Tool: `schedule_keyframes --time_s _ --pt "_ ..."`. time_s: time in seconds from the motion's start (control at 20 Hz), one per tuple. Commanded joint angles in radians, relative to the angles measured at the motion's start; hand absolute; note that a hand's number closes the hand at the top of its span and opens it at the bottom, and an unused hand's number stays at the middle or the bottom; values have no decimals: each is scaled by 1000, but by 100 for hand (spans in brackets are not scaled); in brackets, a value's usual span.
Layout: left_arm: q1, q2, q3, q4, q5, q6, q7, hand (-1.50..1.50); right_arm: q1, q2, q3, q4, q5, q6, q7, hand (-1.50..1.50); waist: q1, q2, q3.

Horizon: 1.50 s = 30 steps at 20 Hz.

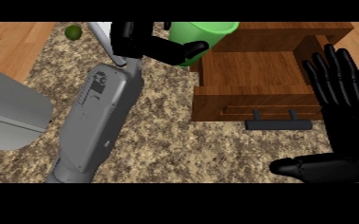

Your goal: Pick up the cup, place it into the drawer and close the drawer

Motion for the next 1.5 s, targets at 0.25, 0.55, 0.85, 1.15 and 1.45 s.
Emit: schedule_keyframes --time_s 0.25,0.55,0.85,1.15,1.45 --pt "-182 -4 -85 235 50 128 -17 150 28 -28 -43 40 -37 49 -50 -150 -9 1 0" --pt "-342 -4 -51 508 109 102 -104 150 11 -4 4 -21 -8 9 10 -150 -27 6 0" --pt "-381 -4 -234 628 286 230 -174 150 17 -3 29 5 6 40 -35 -150 -57 12 1" --pt "-407 -4 -313 757 306 188 -218 150 12 -10 -1 24 -15 46 -49 -150 -63 16 1" --pt "-461 -4 -401 798 358 208 -197 150 -6 0 37 45 10 53 -57 -150 -71 17 1"
